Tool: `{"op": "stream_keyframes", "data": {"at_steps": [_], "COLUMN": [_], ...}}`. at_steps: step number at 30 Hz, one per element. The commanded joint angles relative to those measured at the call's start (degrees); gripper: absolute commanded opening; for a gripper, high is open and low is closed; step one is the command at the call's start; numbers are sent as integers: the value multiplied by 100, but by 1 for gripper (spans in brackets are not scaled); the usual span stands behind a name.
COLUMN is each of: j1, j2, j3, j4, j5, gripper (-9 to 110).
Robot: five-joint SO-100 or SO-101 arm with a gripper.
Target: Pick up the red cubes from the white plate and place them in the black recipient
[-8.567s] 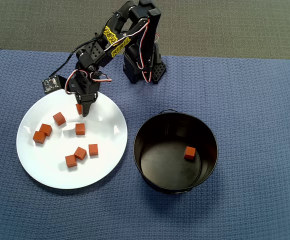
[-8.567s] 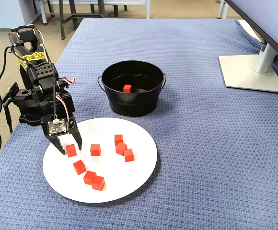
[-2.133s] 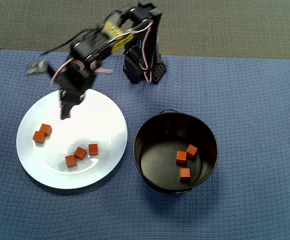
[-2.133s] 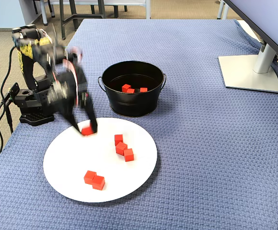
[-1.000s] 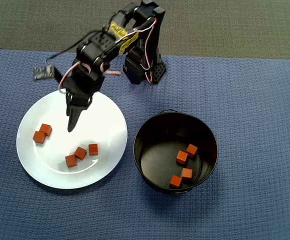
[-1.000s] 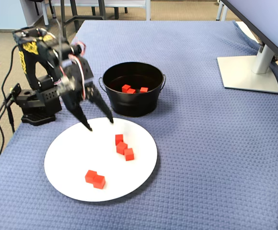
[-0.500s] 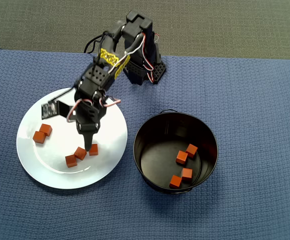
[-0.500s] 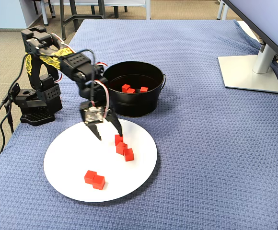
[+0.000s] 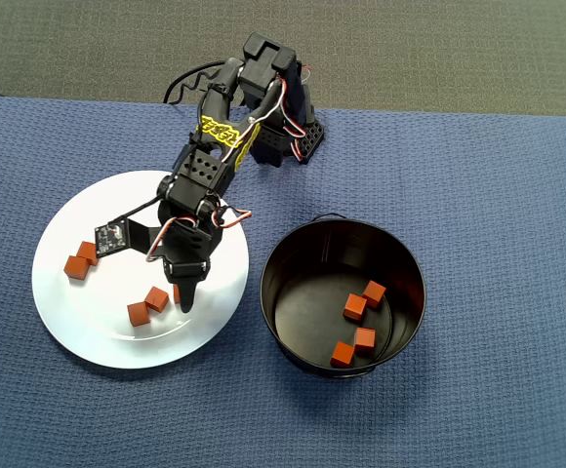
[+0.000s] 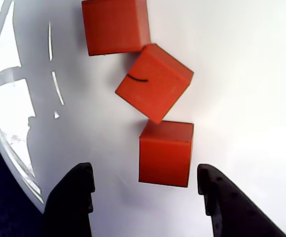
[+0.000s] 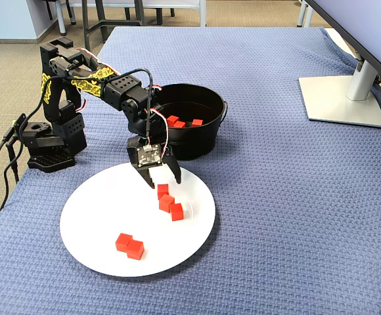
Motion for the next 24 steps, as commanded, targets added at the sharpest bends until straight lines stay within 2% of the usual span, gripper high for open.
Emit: {"op": "stream_keyframes", "data": {"at_steps": [1,9,15,19,24], "j1": [-53,88,132,237,422], "j2": [44,-246,-264,343,2030], "j3": [44,9,44,105,475], "j4": [-158,-369,-510,-519,-70], "j5": [-9,-88,-18,290,765], "gripper": [18,17,0,0,0]}}
